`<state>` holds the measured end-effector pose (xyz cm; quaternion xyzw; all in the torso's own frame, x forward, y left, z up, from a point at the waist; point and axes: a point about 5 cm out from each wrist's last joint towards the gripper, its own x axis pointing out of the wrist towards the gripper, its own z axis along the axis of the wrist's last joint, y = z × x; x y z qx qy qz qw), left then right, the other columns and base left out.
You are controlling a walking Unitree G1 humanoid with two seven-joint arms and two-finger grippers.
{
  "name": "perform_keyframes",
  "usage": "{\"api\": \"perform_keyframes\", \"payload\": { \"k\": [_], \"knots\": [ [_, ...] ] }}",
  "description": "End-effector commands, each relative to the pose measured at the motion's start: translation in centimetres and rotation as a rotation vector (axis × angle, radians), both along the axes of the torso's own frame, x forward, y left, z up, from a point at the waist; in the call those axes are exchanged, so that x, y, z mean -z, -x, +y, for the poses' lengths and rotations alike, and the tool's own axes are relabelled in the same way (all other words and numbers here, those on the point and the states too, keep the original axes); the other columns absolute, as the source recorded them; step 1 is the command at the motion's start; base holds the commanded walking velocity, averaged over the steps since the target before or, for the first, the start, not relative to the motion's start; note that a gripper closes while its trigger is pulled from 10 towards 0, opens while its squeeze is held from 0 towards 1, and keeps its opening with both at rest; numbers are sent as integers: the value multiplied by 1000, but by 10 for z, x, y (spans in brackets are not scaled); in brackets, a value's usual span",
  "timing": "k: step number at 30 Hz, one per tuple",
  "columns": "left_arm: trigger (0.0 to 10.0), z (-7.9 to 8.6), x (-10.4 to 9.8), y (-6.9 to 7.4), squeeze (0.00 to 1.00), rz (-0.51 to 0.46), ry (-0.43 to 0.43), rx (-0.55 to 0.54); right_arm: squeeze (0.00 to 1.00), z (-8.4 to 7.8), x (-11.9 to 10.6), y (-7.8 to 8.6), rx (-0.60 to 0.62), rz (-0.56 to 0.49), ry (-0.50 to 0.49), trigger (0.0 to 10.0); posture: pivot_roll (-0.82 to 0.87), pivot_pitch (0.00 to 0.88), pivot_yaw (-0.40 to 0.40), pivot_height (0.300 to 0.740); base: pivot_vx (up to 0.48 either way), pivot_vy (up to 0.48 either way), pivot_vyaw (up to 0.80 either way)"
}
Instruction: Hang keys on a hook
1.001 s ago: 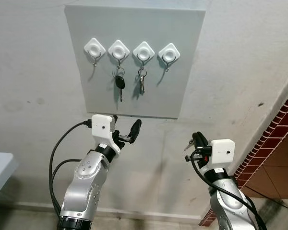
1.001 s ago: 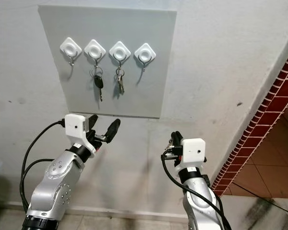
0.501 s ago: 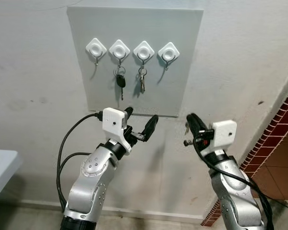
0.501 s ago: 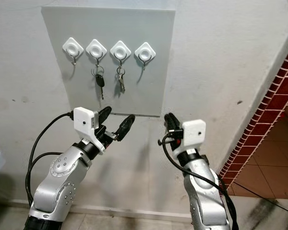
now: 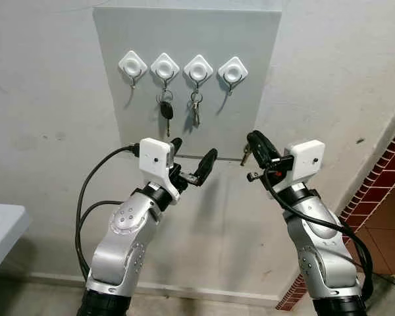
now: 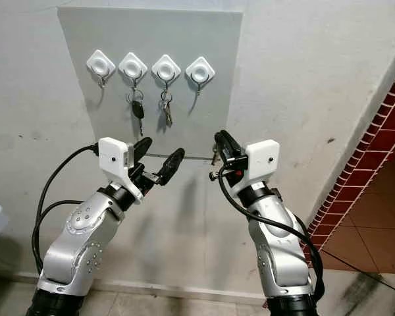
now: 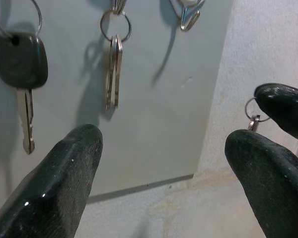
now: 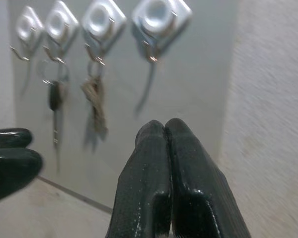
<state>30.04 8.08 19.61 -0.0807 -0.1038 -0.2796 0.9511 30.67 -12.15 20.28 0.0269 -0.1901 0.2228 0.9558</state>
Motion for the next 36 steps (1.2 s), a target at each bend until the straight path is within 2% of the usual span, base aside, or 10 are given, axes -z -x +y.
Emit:
{"api": "perform_keyframes", "payload": {
  "k": [1,14,22,36],
  "knots": [
    [10000,0,-8,0,0,-23,5,2,0,7,-7,-2,-35,-20,2,10000,13,0,-8,740,0,0,0],
    [10000,0,-14,-2,0,-37,7,5,0,21,-28,-15,-100,-80,-29,10000,19,0,-10,740,0,0,0],
    [10000,-4,-17,0,0,-46,1,30,0,22,-41,-26,-109,-106,-61,10000,22,0,-10,740,0,0,0],
    [10000,-10,-19,5,0,-55,-27,69,0,23,-58,-32,-146,-156,-123,10000,20,0,-2,740,0,0,0]
  ]
}}
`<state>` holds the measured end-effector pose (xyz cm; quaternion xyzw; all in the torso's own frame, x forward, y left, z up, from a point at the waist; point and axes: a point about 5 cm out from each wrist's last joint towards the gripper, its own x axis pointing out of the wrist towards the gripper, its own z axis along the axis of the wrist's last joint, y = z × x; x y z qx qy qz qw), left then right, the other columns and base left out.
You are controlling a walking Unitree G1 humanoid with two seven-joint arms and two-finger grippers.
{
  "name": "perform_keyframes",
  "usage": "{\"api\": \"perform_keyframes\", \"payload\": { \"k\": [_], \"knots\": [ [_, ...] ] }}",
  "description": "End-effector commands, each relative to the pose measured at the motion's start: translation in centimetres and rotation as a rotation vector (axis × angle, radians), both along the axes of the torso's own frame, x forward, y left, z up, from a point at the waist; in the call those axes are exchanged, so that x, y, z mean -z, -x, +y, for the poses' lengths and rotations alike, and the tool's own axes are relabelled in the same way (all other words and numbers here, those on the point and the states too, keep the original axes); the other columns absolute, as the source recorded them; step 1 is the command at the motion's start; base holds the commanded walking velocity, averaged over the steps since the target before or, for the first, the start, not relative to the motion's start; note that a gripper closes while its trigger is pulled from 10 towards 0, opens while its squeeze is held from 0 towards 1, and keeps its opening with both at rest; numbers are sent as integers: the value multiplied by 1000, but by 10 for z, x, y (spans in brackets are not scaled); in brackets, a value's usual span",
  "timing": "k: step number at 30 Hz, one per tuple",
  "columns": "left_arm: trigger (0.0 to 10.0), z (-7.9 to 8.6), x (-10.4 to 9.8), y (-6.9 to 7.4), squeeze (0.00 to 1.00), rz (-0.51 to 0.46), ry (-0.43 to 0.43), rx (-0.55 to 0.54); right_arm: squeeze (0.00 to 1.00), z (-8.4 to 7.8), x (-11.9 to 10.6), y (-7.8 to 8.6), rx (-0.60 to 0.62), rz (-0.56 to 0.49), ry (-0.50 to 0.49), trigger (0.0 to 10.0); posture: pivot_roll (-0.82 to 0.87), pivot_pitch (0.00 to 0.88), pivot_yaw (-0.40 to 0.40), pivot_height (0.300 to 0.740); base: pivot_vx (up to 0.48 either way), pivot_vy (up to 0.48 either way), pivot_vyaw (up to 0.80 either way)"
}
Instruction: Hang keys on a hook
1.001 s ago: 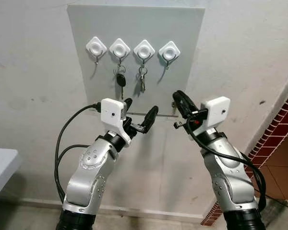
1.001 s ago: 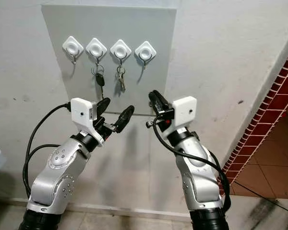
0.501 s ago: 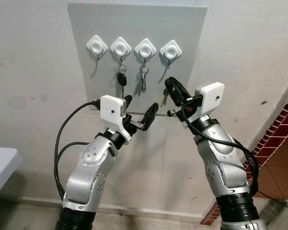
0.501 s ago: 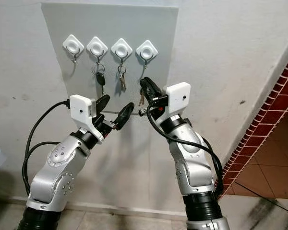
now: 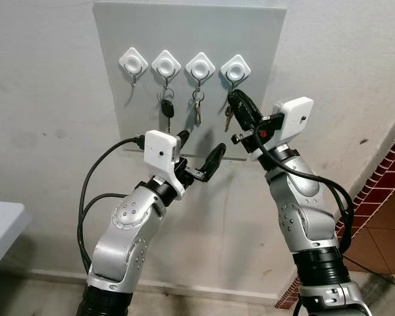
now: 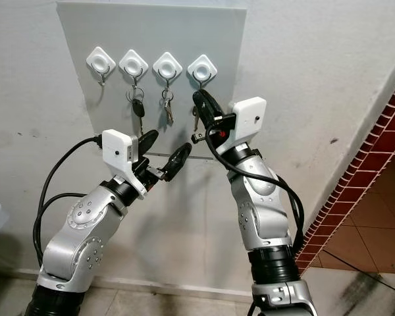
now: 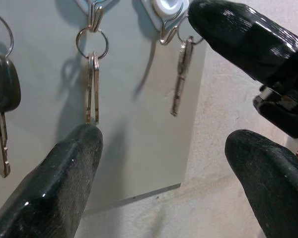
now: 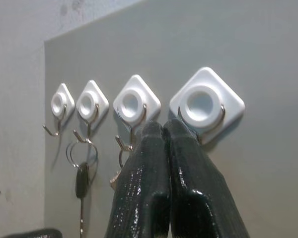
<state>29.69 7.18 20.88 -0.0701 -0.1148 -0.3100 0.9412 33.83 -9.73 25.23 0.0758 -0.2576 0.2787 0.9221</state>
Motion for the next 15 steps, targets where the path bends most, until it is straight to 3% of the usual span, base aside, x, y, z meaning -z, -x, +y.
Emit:
{"api": "perform_keyframes", "payload": {
  "k": [1,15],
  "knots": [
    [10000,-1,-7,1,0,-20,-7,9,0,-1,-10,-1,-14,-35,-29,10000,20,0,-2,740,0,0,0],
    [10000,-1,-8,1,0,-19,-2,3,0,-2,-16,-9,-31,-12,-114,10000,24,0,-4,740,0,0,0]
  ]
}}
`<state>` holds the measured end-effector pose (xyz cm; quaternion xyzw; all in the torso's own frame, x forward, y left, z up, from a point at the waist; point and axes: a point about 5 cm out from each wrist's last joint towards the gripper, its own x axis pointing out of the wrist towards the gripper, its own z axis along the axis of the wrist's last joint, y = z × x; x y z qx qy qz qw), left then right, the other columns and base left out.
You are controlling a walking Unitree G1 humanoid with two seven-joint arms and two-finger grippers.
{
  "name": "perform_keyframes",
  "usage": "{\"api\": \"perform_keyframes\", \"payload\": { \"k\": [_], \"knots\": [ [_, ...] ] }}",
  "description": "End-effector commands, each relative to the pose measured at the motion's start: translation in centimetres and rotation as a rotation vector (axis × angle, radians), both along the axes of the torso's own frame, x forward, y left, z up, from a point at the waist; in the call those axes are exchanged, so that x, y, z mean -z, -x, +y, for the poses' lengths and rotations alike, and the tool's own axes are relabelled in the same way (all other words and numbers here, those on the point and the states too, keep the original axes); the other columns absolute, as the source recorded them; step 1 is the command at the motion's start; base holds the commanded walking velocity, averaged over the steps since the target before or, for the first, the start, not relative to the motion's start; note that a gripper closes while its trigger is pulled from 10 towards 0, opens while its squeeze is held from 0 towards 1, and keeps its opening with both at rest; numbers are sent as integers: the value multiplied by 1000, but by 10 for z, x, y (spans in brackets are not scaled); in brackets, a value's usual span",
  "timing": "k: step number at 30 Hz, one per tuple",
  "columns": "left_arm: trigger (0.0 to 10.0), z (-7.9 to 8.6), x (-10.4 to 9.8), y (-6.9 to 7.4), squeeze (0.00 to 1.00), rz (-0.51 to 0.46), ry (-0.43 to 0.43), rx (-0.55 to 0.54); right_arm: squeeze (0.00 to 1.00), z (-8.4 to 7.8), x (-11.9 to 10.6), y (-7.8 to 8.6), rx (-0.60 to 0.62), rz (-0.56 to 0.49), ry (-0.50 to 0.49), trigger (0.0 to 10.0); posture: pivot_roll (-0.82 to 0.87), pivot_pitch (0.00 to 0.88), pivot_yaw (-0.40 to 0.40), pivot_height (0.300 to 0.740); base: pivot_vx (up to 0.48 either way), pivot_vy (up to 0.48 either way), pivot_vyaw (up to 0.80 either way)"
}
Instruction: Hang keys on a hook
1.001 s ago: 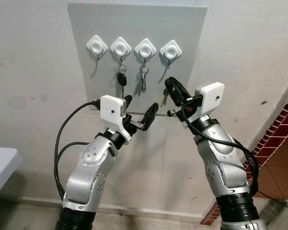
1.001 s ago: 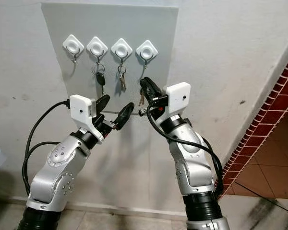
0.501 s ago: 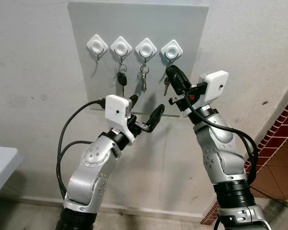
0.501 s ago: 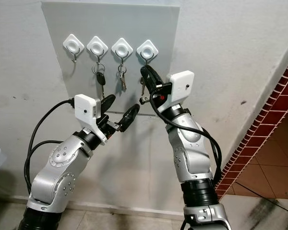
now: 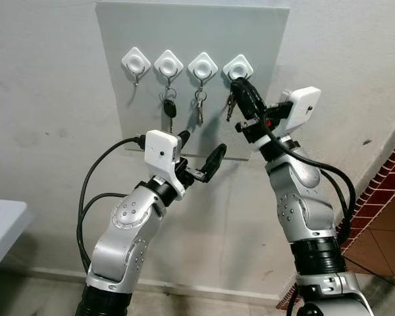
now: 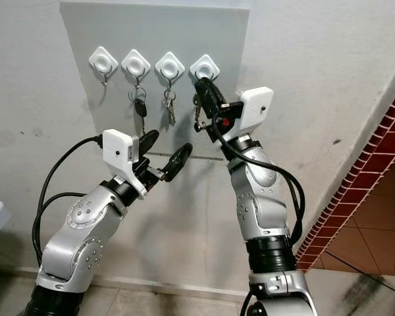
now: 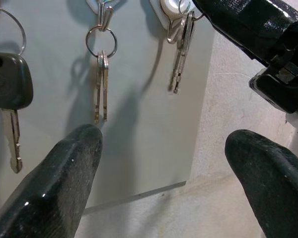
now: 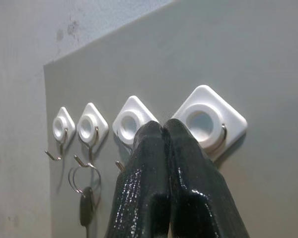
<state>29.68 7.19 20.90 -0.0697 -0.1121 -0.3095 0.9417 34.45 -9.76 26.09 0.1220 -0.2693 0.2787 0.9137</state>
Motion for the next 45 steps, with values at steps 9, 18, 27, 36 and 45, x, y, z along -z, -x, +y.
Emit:
{"api": "perform_keyframes", "payload": {
  "k": [9,18,27,36,45],
  "knots": [
    [10000,-1,-8,0,0,-23,3,-1,0,-3,-4,-9,-17,34,-72,10000,28,0,-10,740,0,0,0],
    [10000,-1,-9,0,0,-22,8,-5,0,-5,5,-14,-27,114,-154,10000,30,0,-12,740,0,0,0],
    [10000,0,-10,0,0,-19,12,-6,0,-11,15,-20,-24,203,-287,10000,29,0,-10,740,0,0,0],
    [10000,0,-10,1,0,-17,12,-10,0,-17,24,-23,-54,291,-471,10000,32,0,-10,740,0,0,0],
    [10000,0,-9,2,0,-13,15,-16,0,-18,37,-22,-107,387,-625,10000,35,0,-15,740,0,0,0]
  ]
}}
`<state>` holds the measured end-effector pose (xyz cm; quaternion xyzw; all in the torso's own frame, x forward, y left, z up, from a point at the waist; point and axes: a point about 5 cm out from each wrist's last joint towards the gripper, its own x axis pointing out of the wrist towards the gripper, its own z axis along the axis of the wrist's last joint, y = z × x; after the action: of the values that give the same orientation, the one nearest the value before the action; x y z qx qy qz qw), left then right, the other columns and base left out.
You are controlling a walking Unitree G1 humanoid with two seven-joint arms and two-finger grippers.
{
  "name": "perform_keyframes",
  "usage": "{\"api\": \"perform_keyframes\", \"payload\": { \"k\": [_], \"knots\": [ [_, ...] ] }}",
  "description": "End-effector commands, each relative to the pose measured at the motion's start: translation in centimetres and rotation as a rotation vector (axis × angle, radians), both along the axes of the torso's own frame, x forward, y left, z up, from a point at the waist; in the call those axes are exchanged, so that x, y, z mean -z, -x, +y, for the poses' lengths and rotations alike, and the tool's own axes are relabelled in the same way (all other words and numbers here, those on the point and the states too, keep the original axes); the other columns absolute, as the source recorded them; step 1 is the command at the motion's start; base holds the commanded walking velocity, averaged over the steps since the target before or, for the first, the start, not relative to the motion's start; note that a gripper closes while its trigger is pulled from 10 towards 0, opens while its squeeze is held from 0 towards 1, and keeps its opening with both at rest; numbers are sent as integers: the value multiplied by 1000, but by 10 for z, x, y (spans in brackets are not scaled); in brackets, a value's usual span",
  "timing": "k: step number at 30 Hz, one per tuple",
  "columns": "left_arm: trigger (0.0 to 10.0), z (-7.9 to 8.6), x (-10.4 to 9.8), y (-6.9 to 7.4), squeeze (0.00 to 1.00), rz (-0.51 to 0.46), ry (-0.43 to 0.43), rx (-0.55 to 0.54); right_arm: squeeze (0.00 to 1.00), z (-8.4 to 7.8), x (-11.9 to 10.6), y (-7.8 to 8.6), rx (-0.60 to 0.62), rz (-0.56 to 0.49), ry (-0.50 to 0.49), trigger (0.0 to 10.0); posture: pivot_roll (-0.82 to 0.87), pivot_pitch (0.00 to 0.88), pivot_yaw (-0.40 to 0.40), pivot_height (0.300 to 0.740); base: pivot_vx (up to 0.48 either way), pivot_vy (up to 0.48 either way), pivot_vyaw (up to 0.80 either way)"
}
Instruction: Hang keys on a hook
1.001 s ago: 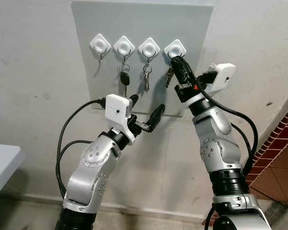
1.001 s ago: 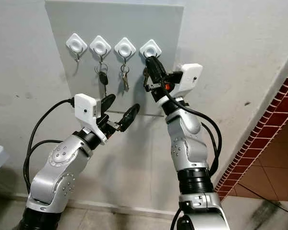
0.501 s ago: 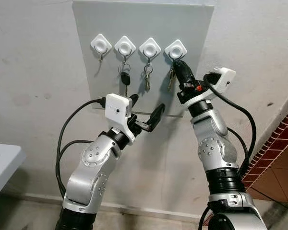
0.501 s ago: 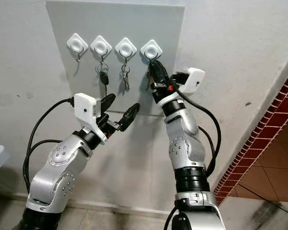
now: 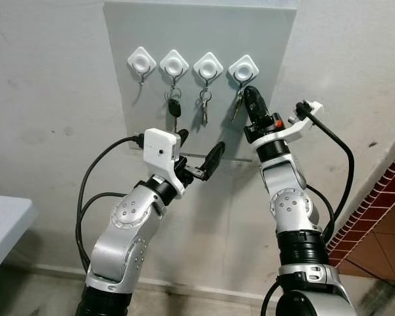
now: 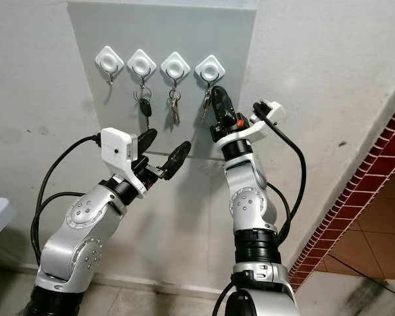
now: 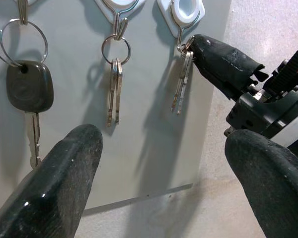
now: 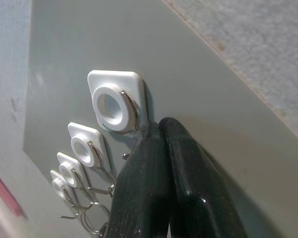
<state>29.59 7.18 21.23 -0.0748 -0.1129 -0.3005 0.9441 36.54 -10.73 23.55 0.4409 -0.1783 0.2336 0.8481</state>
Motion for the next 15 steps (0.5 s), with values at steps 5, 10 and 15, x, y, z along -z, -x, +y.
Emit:
{"api": "perform_keyframes", "payload": {
  "k": [5,10,15],
  "knots": [
    [10000,0,-6,0,0,-13,8,-4,0,-6,18,2,15,93,-35,10000,37,0,-16,740,0,0,0],
    [10000,0,-5,1,0,-11,7,-7,1000,-3,23,6,8,101,-41,10000,37,0,-17,740,0,0,0],
    [10000,0,-4,1,0,-5,7,-9,1000,-5,28,11,22,91,-47,10000,35,0,-15,740,0,0,0]
  ]
}}
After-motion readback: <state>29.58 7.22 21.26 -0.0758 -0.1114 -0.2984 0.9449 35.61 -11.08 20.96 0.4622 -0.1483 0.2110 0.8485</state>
